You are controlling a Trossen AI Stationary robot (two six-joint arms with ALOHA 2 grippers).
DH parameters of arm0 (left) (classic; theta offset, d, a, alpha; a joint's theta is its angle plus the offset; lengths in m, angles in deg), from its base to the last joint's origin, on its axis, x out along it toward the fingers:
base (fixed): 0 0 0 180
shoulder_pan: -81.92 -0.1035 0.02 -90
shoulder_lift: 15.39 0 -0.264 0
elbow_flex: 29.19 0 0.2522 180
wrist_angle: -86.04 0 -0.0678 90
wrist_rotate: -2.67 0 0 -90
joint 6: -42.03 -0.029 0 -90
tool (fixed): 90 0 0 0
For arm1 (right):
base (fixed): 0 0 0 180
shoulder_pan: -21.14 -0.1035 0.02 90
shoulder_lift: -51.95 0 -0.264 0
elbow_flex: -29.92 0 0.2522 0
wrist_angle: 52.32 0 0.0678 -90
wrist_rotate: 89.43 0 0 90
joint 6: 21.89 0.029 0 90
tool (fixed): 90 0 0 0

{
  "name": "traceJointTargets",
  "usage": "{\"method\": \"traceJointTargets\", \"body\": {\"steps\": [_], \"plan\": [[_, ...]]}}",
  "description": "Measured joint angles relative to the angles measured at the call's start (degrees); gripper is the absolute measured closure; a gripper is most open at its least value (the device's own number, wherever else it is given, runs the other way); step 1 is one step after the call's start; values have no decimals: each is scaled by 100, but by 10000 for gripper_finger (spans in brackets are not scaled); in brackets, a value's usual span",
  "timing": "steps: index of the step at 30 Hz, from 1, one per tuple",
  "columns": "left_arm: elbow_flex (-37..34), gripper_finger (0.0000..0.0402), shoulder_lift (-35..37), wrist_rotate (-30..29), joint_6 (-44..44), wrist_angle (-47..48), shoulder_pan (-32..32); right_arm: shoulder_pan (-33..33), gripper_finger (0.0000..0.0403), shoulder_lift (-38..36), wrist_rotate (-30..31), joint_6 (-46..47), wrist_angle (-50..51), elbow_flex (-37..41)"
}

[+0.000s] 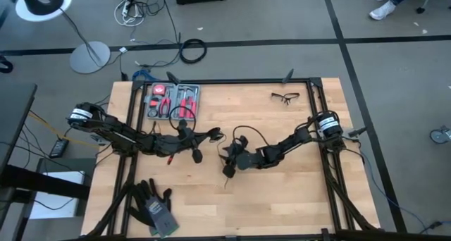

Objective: Coil cords
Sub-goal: Coil the black wire on the black spool

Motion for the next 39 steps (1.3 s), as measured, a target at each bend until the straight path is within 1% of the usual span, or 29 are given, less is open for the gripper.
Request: {"method": "traceJointTargets", "body": {"steps": [3,6,10,15,19,22,26,28,30,31,34,39], "plan": [[0,401,0,0,-4,-64,0,83,228,18,-5,119,67,0],[0,401,0,-1,-4,-57,0,145,230,50,-61,183,64,6],[0,401,0,-4,-14,-137,0,158,242,50,-99,178,-133,7],[0,401,0,-4,-17,-157,0,183,261,50,-568,169,-231,7],[0,401,0,-4,-20,-201,1,234,274,50,-760,206,-365,7],[-2,401,0,-4,-20,-263,0,267,283,50,-786,225,-412,6],[-2,401,0,-4,-22,-329,0,304,311,50,-843,370,-233,7],[-2,401,0,-2,-21,-328,1,306,341,50,-849,339,-254,7],[-2,401,0,-2,-20,-327,0,286,382,50,-850,242,-257,7],[-2,401,0,-2,-21,-325,0,263,391,50,-857,144,-288,6],[-2,401,0,-3,-14,-324,1,240,397,50,-848,38,-315,-73],[-2,401,0,-2,15,-303,0,277,400,50,-846,-562,-215,-442]]}}
